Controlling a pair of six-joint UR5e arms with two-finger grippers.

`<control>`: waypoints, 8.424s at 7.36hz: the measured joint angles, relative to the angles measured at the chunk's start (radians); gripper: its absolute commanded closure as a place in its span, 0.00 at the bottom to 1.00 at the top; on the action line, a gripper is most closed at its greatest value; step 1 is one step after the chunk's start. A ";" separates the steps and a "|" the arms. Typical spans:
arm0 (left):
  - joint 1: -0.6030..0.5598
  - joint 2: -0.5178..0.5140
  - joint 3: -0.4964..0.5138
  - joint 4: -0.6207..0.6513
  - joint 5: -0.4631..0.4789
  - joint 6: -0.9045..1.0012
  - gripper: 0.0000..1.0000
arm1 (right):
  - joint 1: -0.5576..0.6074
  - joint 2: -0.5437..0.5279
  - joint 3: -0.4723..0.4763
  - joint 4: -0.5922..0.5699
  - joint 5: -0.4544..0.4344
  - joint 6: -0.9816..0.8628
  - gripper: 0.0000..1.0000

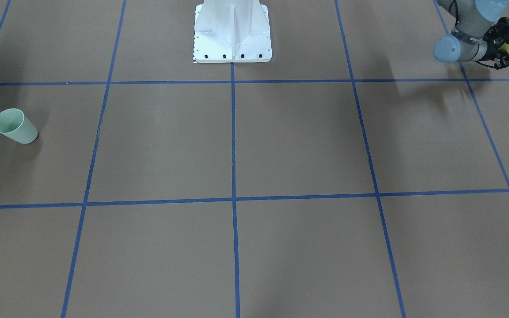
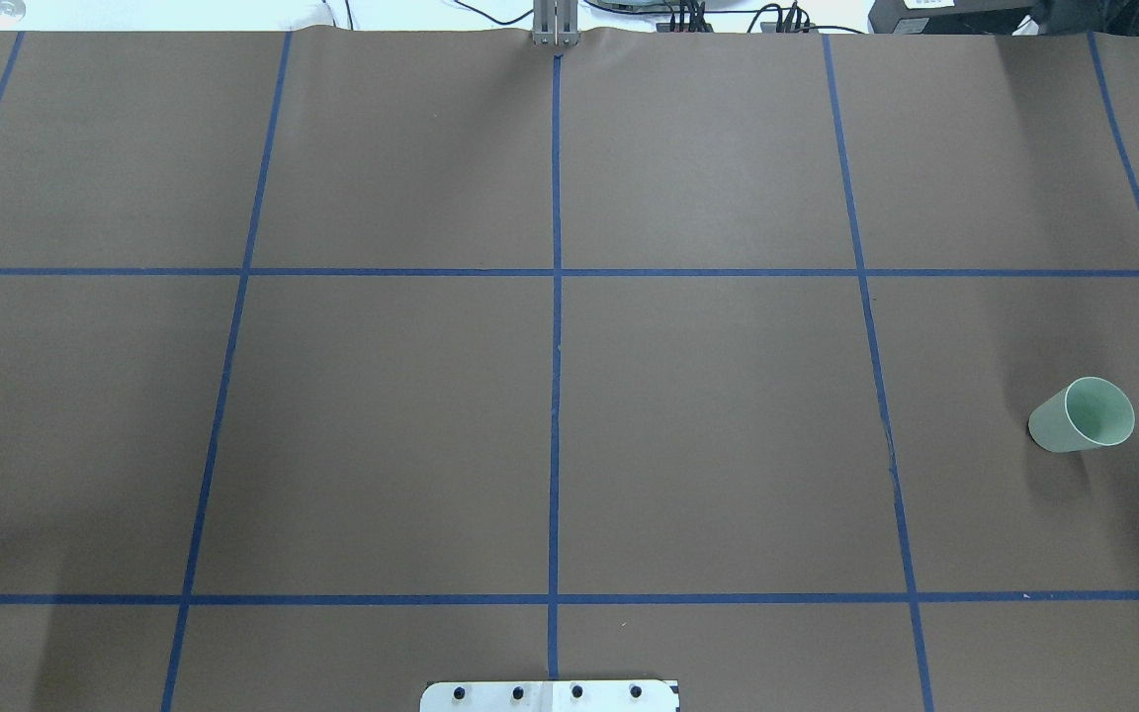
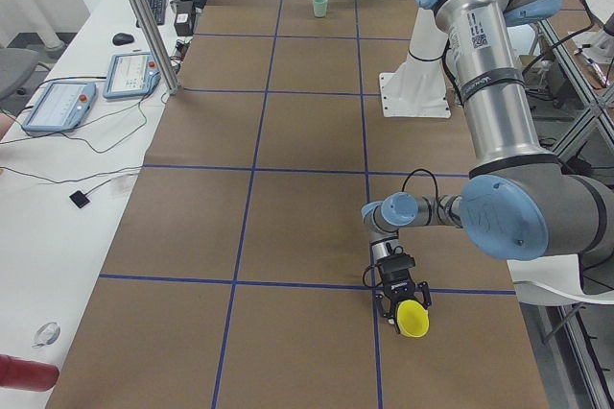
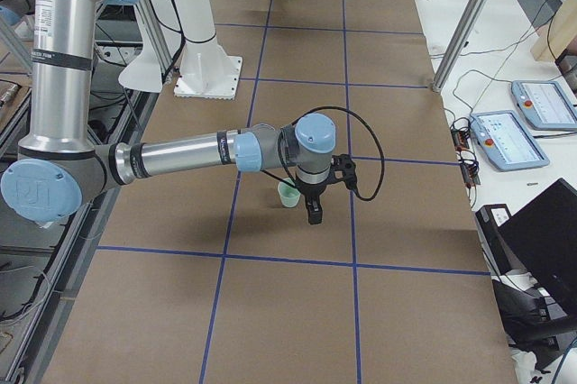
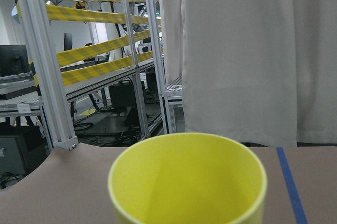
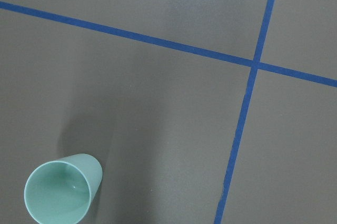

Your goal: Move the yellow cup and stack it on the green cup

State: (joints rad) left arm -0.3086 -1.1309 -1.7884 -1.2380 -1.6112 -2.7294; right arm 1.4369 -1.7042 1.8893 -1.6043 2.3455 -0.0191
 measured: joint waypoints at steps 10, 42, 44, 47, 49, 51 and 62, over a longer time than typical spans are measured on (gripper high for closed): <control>-0.299 -0.445 -0.054 -0.318 0.616 0.979 1.00 | -0.009 0.077 -0.032 0.012 -0.017 0.009 0.01; -0.008 -0.912 0.032 -1.428 0.154 2.473 1.00 | -0.665 0.706 -0.007 0.121 0.170 1.017 0.02; -0.004 -0.915 0.033 -1.427 0.154 2.476 1.00 | -0.698 0.710 -0.010 0.122 0.161 1.028 0.06; 0.000 -0.918 0.032 -1.427 0.154 2.476 1.00 | -0.728 0.724 -0.017 0.121 0.119 1.031 0.24; 0.002 -0.921 0.032 -1.427 0.154 2.476 1.00 | -0.742 0.727 -0.021 0.122 0.104 1.032 0.33; 0.003 -0.921 0.033 -1.427 0.155 2.476 1.00 | -0.760 0.727 -0.025 0.152 0.090 1.044 0.47; 0.003 -0.920 0.030 -1.434 0.149 2.465 0.01 | -0.729 0.715 -0.019 0.222 0.112 1.167 1.00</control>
State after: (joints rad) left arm -0.3061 -2.0511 -1.7581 -2.6717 -1.4617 -0.2649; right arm 0.7079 -0.9887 1.8699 -1.3822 2.4574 1.1478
